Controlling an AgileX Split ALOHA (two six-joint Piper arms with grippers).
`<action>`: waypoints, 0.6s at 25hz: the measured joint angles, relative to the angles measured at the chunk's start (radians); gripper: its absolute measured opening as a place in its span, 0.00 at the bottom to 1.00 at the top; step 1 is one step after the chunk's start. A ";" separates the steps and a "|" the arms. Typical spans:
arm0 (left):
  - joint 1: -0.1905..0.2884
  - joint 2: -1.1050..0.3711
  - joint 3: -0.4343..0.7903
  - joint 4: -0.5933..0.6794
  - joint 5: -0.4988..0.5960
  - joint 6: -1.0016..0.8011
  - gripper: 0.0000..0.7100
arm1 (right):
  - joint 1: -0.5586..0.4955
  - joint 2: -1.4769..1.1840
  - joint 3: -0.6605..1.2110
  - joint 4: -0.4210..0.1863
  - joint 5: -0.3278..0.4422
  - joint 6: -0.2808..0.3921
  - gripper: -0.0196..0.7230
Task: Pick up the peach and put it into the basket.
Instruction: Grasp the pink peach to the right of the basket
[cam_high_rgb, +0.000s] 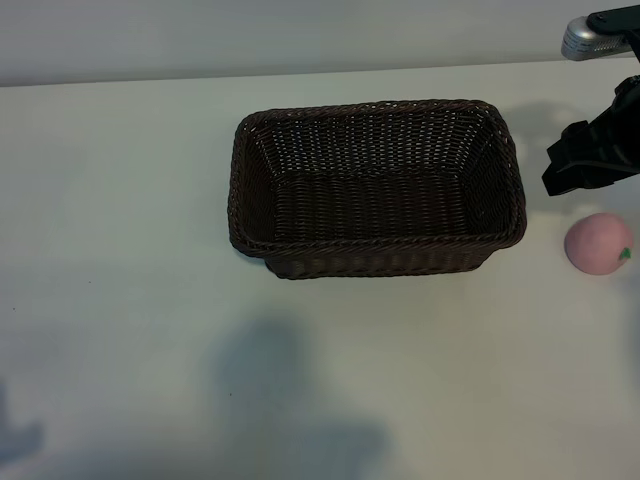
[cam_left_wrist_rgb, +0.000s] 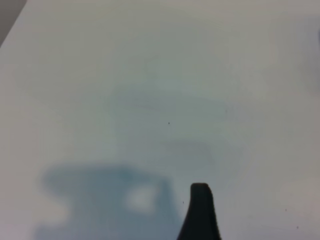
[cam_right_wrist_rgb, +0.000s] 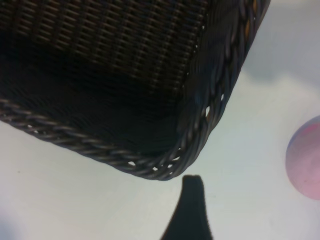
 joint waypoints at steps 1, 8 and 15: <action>0.000 -0.001 0.000 0.000 0.002 0.000 0.82 | 0.000 0.000 0.000 0.000 0.000 0.000 0.83; 0.000 -0.004 0.033 -0.005 0.037 0.000 0.81 | 0.000 0.000 0.000 0.000 0.000 0.000 0.83; 0.000 -0.004 0.056 -0.012 0.040 0.000 0.76 | 0.000 0.000 0.000 0.000 0.000 0.000 0.83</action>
